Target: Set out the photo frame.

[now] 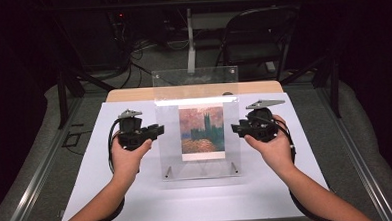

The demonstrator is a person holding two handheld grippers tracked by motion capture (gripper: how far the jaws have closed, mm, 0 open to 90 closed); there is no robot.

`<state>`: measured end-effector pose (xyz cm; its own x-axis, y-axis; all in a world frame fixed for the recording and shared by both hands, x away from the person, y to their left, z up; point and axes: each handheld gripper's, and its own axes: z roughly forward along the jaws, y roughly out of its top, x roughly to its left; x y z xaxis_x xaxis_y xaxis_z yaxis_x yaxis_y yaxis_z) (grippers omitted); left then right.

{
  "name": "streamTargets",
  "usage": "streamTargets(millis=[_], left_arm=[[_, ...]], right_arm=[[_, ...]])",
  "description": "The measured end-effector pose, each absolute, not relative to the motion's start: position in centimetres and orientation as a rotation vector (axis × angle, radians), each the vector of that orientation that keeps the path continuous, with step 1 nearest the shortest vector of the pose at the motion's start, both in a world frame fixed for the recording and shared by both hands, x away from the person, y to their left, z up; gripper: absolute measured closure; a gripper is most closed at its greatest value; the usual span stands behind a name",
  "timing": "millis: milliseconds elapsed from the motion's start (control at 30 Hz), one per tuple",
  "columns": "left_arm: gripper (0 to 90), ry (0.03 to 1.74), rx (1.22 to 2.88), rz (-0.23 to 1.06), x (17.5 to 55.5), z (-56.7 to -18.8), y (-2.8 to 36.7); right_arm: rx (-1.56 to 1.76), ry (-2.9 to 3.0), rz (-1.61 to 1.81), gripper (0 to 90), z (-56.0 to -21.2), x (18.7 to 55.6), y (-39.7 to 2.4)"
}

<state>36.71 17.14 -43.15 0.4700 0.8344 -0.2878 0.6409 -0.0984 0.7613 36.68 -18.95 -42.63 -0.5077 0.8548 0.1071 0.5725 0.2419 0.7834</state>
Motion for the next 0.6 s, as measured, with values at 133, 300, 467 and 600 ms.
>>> streamTargets(millis=[133, 300, 467, 600], left_arm=[[72.5, 1.232, 1.818, 0.271, 36.1, -43.1, 17.3], [73.0, 1.221, 1.805, 0.266, 35.4, -43.1, 17.4], [73.0, 1.202, 1.796, 0.255, 34.5, -43.1, 17.6], [72.9, 1.187, 1.791, 0.253, 33.9, -43.1, 17.8]], right_arm=[[1.296, 2.177, 1.156, 63.5, -42.5, 36.0, -19.1], [1.285, 2.169, 1.166, 64.5, -42.5, 35.0, -19.2], [1.268, 2.168, 1.191, 64.7, -42.5, 34.1, -19.5], [1.271, 2.163, 1.215, 64.9, -42.5, 33.5, -19.6]])
